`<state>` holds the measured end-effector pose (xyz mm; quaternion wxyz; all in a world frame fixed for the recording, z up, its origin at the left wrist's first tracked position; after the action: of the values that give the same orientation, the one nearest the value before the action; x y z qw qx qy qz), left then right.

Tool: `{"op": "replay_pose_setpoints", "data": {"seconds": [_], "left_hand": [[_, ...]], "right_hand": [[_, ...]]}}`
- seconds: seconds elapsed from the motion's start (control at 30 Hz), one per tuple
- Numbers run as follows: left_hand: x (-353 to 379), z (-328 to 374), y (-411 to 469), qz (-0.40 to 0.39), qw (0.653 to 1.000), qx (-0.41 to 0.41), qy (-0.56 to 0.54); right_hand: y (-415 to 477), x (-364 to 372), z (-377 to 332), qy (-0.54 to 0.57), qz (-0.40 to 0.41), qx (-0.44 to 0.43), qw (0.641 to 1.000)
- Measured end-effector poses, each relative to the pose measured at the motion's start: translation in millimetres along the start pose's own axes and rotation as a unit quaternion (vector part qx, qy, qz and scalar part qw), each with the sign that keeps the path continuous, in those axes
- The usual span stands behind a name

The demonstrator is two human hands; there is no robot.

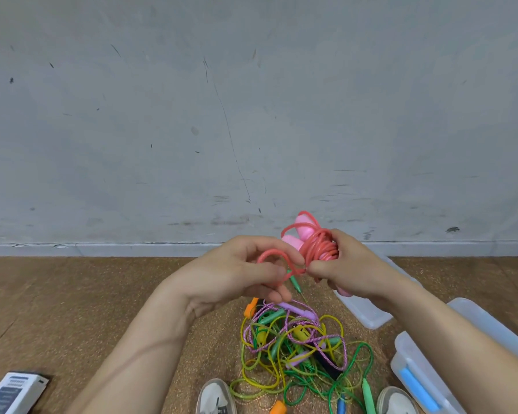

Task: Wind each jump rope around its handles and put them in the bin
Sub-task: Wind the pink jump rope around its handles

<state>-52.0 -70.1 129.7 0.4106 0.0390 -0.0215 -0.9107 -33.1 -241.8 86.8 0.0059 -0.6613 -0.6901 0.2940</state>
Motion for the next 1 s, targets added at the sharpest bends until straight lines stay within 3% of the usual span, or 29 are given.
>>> {"op": "replay_pose_setpoints", "data": {"seconds": [0.17, 0.3, 0.47, 0.73, 0.9, 1.0], "left_hand": [[-10, 4, -1, 0.034, 0.998, 0.045, -0.018], [-18, 3, 2, 0.109, 0.99, 0.033, 0.087], [-24, -2, 12, 0.229, 0.955, 0.082, 0.171], [-14, -21, 24, 0.281, 0.958, 0.047, 0.034], [-14, -25, 23, 0.312, 0.939, 0.05, 0.132], [-14, -19, 22, 0.271, 0.941, 0.055, 0.195]], "right_hand": [[0, 3, 1, 0.026, -0.036, 0.015, 0.999], [-3, 4, 1, -0.012, -0.031, 0.013, 0.999], [-1, 8, 0, -0.063, 0.028, -0.014, 0.998], [-2, 16, -3, 0.005, 0.072, -0.043, 0.996], [-2, 13, -2, 0.024, 0.104, -0.047, 0.993], [0, 15, 0, 0.02, 0.102, -0.036, 0.994]]}}
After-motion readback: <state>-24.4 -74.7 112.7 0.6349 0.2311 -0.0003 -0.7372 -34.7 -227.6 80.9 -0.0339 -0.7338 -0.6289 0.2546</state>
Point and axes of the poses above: each hand's wrist, its own y-axis towards the middle knuckle, its own x-axis out of the palm, z = x × y, the point moved 5 cm from there along y, towards the middle knuckle, and after that the axes turned 14 degrees about x, right-handed, at the moved point
